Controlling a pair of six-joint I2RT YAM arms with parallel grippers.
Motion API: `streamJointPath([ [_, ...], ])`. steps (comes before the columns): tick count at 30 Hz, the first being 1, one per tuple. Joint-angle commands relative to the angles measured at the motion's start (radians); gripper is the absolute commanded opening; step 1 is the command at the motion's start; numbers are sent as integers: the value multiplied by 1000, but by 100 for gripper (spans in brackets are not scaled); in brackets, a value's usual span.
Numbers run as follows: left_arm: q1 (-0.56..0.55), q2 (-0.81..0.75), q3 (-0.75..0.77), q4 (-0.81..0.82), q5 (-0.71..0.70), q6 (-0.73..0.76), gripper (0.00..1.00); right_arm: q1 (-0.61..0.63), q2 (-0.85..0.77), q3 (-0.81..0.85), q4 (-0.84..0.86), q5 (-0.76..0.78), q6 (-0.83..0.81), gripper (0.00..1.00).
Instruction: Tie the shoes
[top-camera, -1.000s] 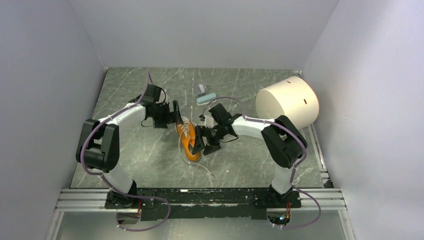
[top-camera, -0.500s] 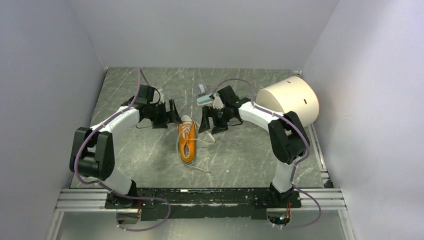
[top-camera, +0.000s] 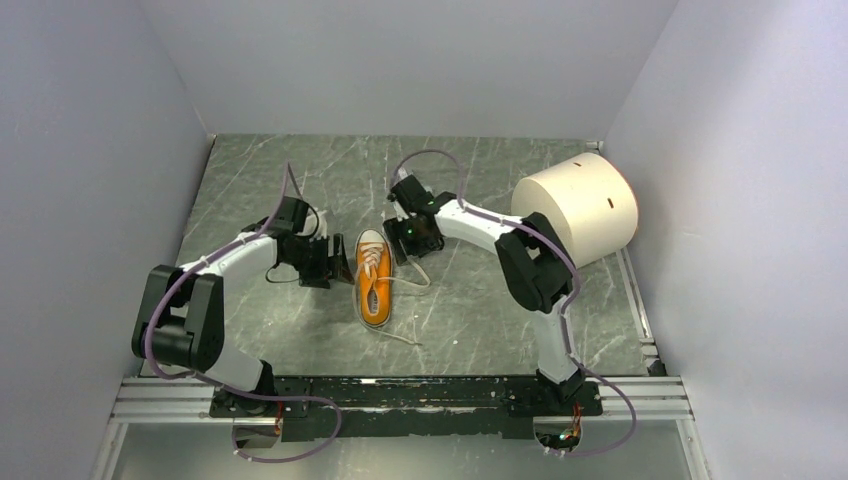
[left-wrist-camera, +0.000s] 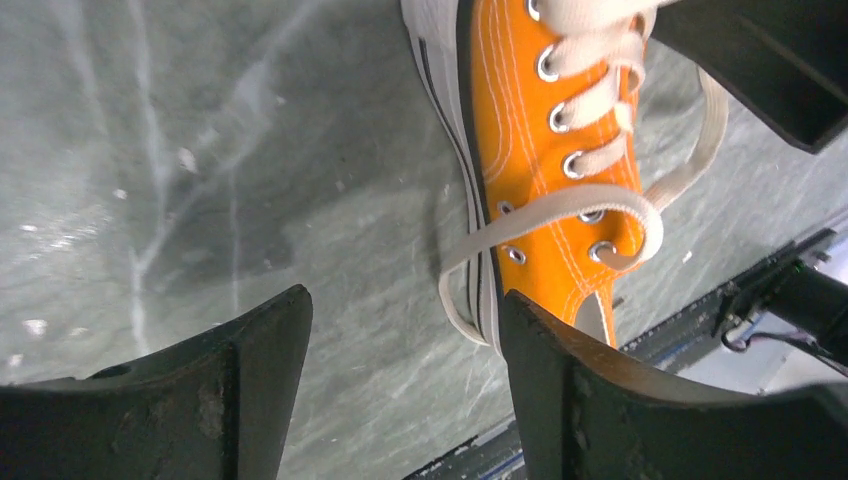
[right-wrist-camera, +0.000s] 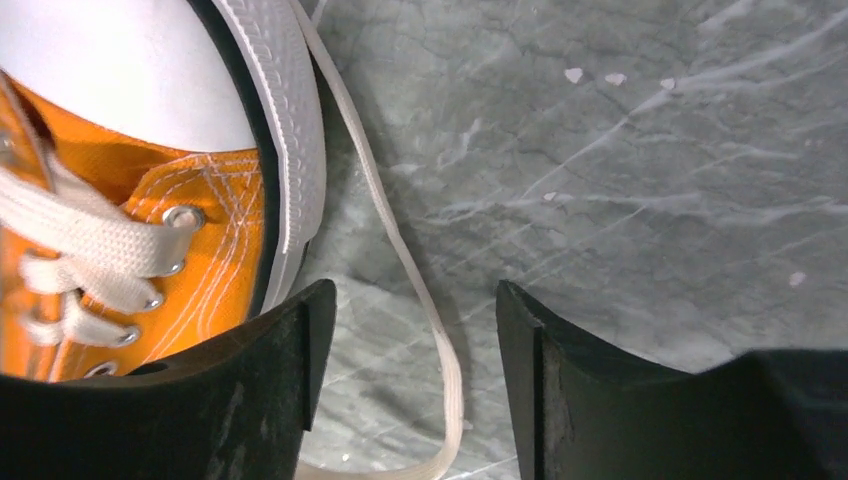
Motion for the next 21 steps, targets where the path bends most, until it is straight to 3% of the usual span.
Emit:
streamJointPath([
  [1,1,11,-39,50,144,23,73,67,34,11,-50,249,-73,60],
  [3,-5,30,-52,68,176,17,71,86,26,-23,-35,328,-50,46],
  [5,-14,50,-63,100,202,12,70,84,8,-61,-6,359,-14,19],
  [7,-17,84,-67,125,217,-3,66,71,-23,-91,8,356,13,0],
  [16,-18,158,-72,203,229,-16,38,-20,-315,-306,116,162,179,0],
  [21,-18,164,-67,208,218,-23,6,-85,-431,-386,156,45,260,0],
])
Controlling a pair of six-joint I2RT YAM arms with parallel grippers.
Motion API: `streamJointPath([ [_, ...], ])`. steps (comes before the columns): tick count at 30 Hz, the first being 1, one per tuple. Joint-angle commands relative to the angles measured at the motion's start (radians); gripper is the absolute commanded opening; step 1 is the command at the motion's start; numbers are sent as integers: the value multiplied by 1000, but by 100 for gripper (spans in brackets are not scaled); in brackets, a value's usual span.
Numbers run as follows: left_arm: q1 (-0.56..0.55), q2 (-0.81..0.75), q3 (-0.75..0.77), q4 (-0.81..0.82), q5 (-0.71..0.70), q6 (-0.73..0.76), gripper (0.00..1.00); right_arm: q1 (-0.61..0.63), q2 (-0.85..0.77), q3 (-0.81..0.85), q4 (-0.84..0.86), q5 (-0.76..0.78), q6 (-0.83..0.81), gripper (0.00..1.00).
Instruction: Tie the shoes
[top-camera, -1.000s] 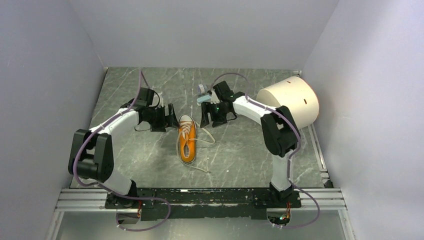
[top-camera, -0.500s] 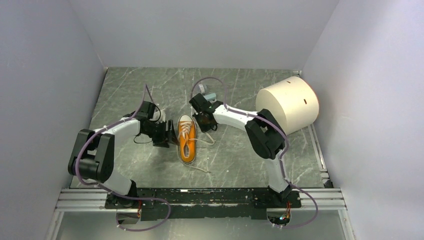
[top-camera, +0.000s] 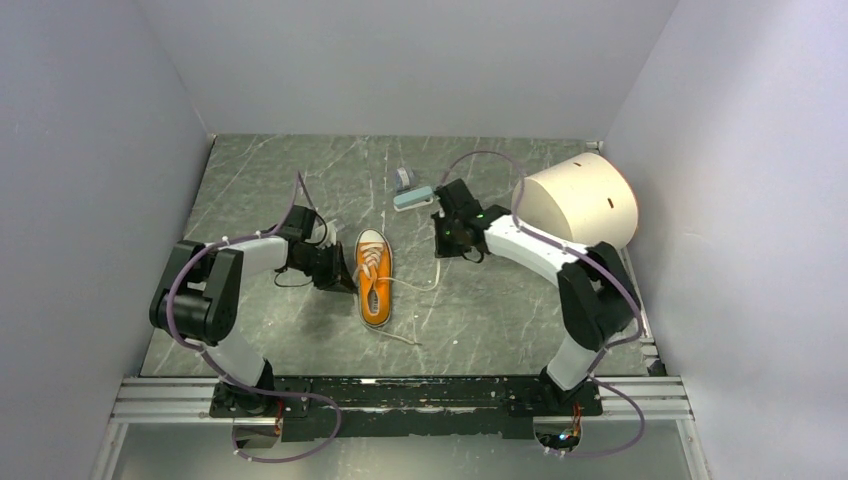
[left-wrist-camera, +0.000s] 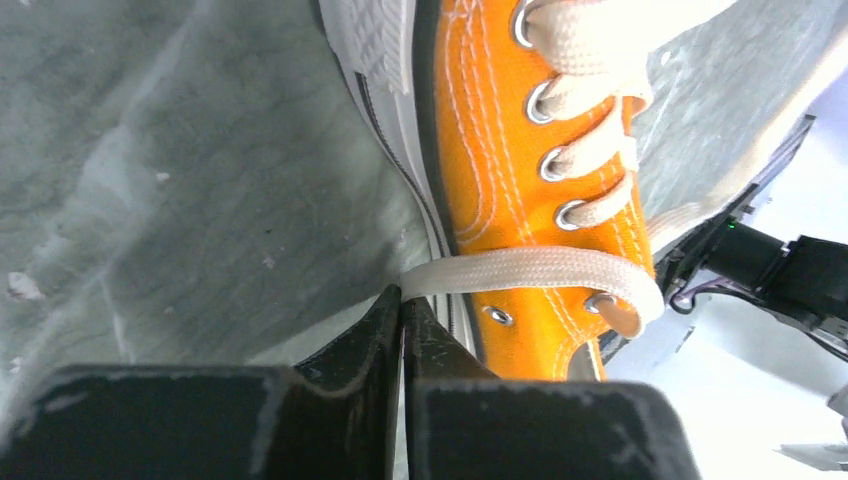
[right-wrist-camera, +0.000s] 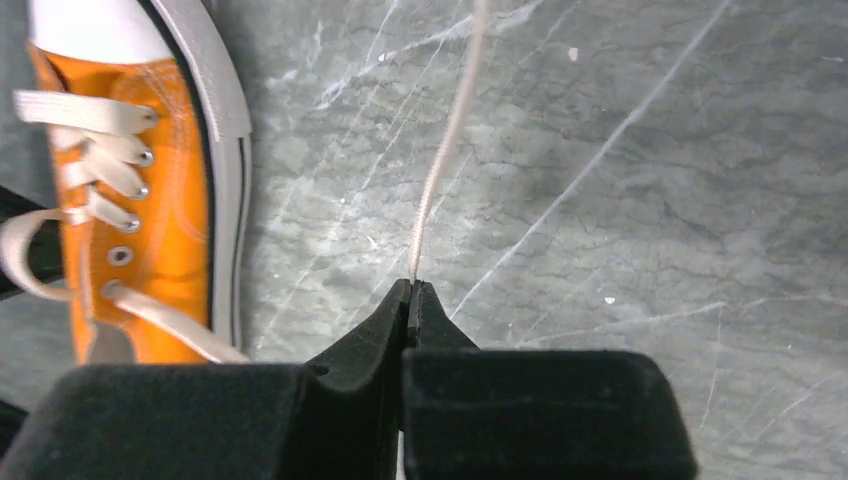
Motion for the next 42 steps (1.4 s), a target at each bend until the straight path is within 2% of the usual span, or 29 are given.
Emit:
streamJointPath([
  [1,-5,-5,9,-4,-40,15,5,-51,-92,-50,65,-127,100,0],
  [6,-7,-178,74,-174,-255,59,5,-89,-164,-29,63,-206,117,0],
  [11,-10,-331,126,-188,-240,89,5,-106,-192,14,64,-306,158,0],
  [15,-16,-341,184,-174,-211,119,5,-132,-176,24,-125,-151,228,0],
  [17,-16,-315,214,-206,-225,138,5,-134,-152,-1,-214,-108,207,0],
  [20,-16,-287,234,-225,-228,165,5,-122,-132,-56,-238,-123,76,43],
  [21,-16,-284,230,-221,-227,169,5,-106,-136,-59,-231,-109,14,54],
  [23,-16,-276,221,-211,-210,175,5,23,-165,-55,-173,17,-136,68],
  [24,-16,-270,217,-206,-199,176,5,64,-185,-63,-120,67,-239,70],
  [26,-16,-257,211,-196,-168,173,5,172,-230,-124,37,83,-449,72],
  [28,-16,-242,206,-187,-155,168,5,182,-251,-197,174,-3,-569,73],
  [31,-16,-223,211,-201,-146,177,5,181,-203,-214,241,-125,-692,70],
  [34,-16,-218,218,-210,-136,189,5,180,-120,-193,204,-207,-699,67],
  [42,-16,-211,186,-159,-52,178,7,172,-89,-304,389,-374,-605,60],
])
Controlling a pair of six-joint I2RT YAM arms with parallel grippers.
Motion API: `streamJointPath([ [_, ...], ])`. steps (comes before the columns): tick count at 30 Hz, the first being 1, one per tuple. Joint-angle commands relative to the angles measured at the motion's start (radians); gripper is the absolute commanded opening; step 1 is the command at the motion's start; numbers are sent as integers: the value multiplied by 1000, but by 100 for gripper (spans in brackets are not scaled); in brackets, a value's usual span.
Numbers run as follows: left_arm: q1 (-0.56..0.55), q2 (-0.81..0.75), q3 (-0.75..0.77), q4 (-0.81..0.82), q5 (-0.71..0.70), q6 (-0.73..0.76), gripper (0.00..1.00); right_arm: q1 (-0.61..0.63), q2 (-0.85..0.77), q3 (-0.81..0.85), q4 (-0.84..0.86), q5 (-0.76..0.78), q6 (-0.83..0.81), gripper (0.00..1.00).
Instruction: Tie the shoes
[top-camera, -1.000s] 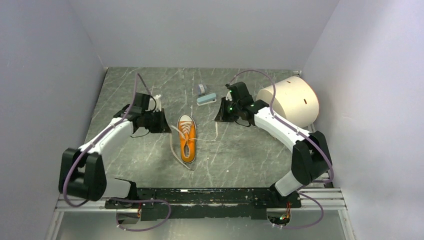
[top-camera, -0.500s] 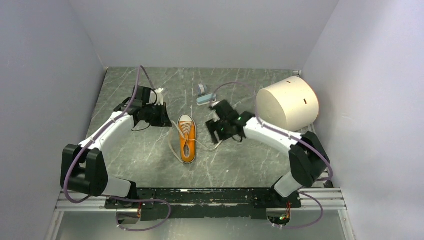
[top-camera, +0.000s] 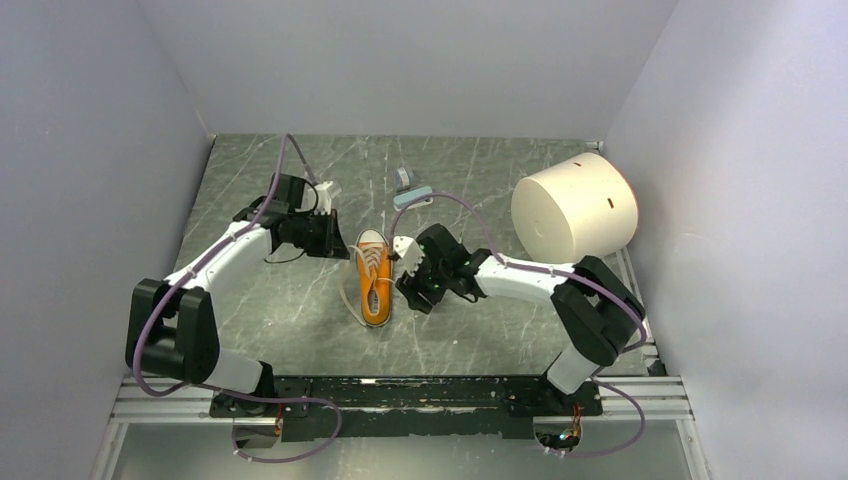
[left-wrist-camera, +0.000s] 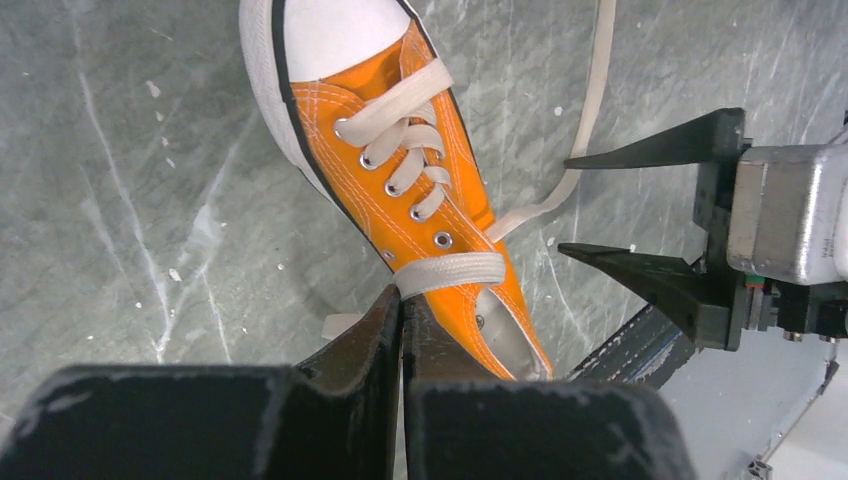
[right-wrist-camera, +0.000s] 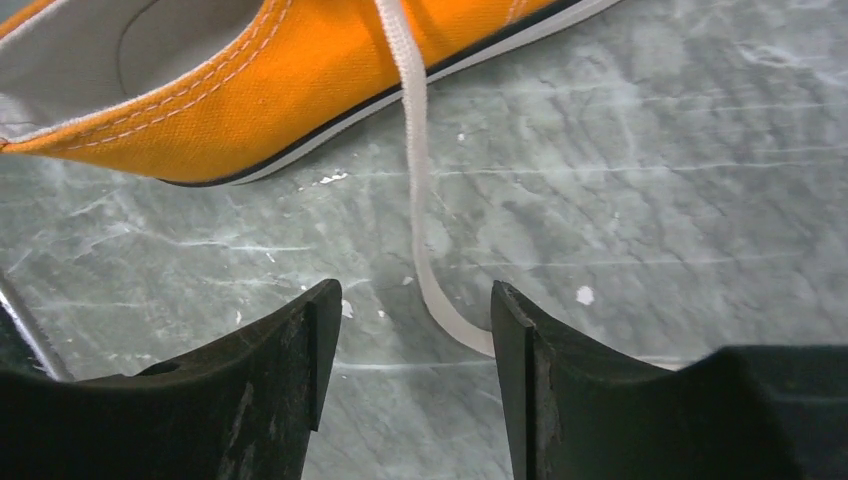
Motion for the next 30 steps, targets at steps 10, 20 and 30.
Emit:
streamJointPath([
  [10,-6,-1,-52,115,99,35,9,-79,-60,10,152,-189,113,0],
  [20,-15,-101,-198,429,196,-43,14,-107,-57,151,111,-293,98,0],
  [30,-103,-73,-205,544,140,-26,14,-110,13,220,134,-322,92,0],
])
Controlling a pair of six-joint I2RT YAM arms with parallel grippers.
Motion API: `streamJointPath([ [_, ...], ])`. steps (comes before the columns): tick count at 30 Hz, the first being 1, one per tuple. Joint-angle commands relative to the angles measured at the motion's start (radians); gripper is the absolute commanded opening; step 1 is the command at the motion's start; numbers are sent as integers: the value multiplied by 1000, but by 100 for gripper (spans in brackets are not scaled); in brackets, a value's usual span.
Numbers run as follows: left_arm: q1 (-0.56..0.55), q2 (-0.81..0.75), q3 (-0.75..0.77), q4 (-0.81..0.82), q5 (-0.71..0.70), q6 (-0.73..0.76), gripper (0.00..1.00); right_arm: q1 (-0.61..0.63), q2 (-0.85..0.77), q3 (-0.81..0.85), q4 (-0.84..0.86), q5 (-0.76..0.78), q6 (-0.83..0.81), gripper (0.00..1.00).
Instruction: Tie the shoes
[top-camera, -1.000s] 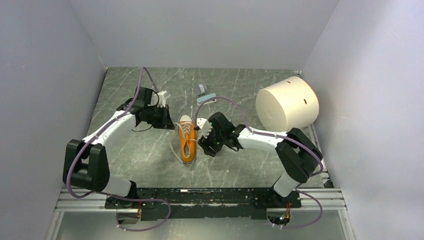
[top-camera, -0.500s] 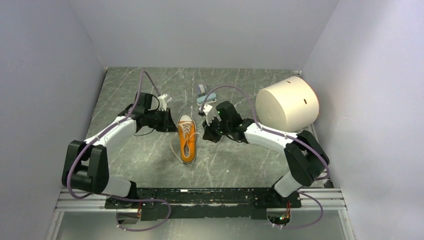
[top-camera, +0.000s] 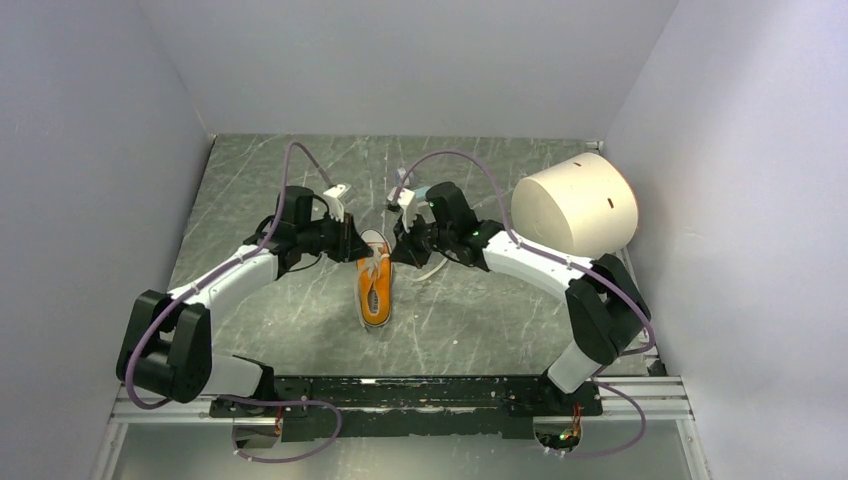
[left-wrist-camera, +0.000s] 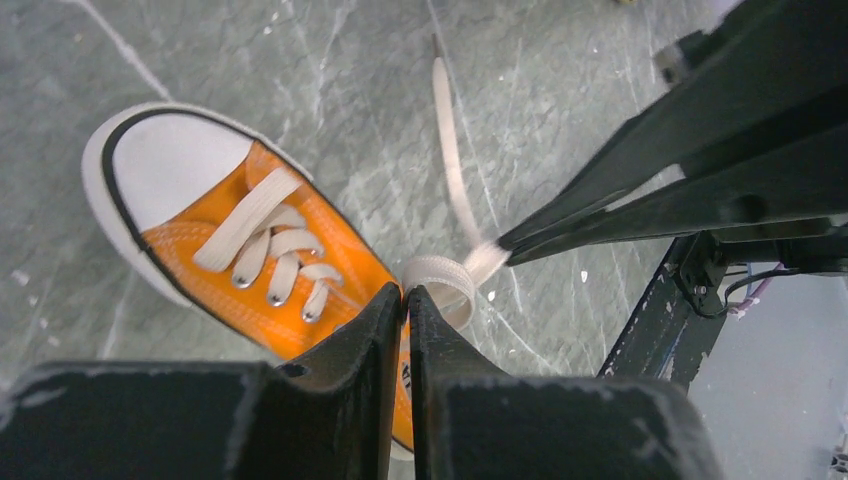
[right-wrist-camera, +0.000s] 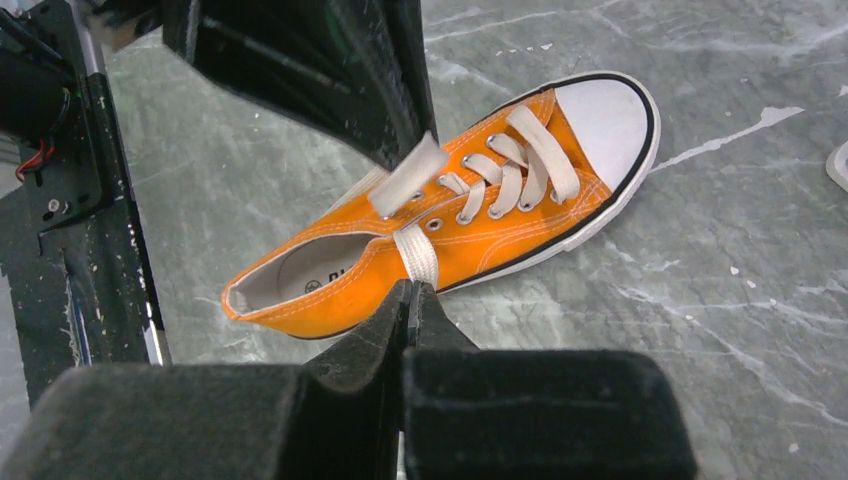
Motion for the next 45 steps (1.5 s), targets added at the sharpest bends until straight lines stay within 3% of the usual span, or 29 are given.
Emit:
streamJointPath([
  [1,-30,5,-8,117,-6,3,14,-8,41,52,17,-39,-1,0],
  [6,-34,7,-37,179,17,-9,18,-9,47,46,57,-57,20,0],
  [13,-34,19,-28,143,27,31,24,-31,49,43,67,-60,27,0],
  [19,-34,16,-57,200,57,0,37,-43,68,58,51,-91,9,0],
  [33,-35,34,-38,212,94,-4,49,-46,101,89,52,-148,10,0],
  [45,-37,90,-31,268,132,-13,44,-45,117,98,54,-196,21,0],
])
